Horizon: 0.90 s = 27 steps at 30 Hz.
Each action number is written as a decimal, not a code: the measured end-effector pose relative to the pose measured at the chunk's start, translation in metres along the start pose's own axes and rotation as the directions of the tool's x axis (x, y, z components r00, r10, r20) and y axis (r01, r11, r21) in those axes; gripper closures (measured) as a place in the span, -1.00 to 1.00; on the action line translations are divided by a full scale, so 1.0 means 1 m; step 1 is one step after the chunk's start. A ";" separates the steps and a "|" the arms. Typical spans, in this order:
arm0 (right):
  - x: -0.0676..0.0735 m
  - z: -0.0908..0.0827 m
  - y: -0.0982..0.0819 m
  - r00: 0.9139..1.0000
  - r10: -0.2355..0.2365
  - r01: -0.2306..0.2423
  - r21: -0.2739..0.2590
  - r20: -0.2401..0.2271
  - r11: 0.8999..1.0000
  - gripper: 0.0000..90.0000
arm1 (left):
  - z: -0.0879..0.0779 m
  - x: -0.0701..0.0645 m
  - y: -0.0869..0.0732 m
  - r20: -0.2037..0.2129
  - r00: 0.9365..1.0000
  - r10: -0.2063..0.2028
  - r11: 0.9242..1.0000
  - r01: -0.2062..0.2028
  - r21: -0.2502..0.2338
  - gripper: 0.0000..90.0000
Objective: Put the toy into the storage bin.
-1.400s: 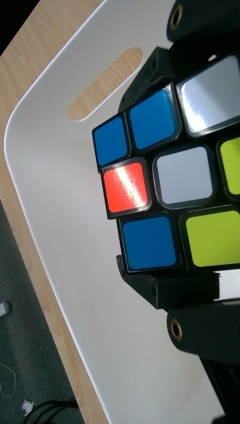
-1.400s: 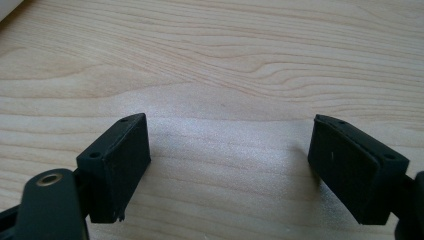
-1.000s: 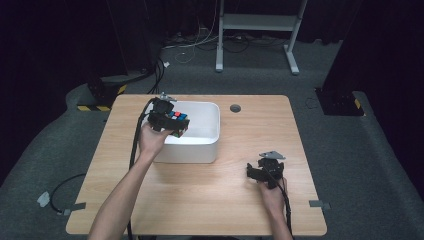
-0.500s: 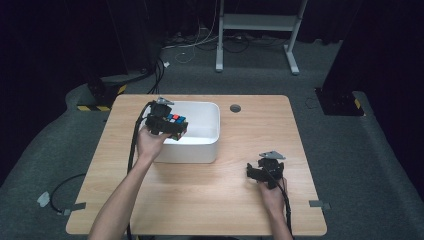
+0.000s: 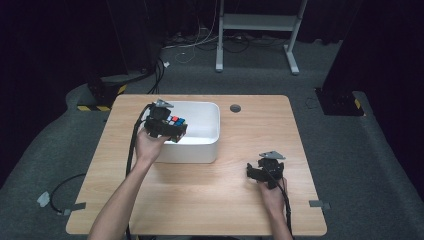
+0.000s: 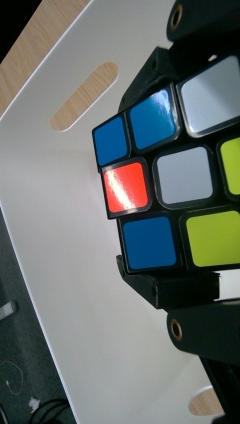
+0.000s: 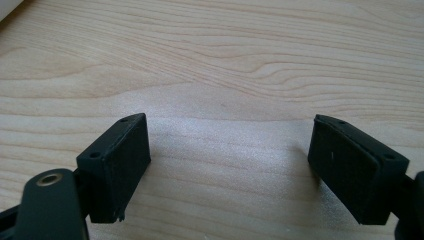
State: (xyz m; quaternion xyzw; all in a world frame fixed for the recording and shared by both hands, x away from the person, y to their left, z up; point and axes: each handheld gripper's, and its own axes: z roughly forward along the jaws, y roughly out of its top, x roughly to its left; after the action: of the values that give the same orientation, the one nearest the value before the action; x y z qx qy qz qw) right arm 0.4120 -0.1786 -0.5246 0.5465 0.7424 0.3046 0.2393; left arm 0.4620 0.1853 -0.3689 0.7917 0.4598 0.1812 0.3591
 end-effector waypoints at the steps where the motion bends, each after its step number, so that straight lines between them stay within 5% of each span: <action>1: 0.000 0.000 0.000 1.000 0.001 -0.001 0.001 0.000 1.000 -0.62 | 0.000 0.000 -0.001 -0.002 1.000 0.002 1.000 -0.002 -0.001 -0.31; 27: 0.000 0.000 0.000 1.000 0.001 -0.001 0.000 0.000 1.000 -0.62 | 0.005 -0.006 -0.009 -0.023 1.000 0.000 0.999 0.001 0.040 -0.29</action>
State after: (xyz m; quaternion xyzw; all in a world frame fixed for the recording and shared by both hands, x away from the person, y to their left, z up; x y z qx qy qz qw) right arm 0.4120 -0.1785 -0.5246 0.5470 0.7422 0.3045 0.2392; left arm 0.4570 0.1812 -0.3784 0.7964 0.4676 0.1810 0.3382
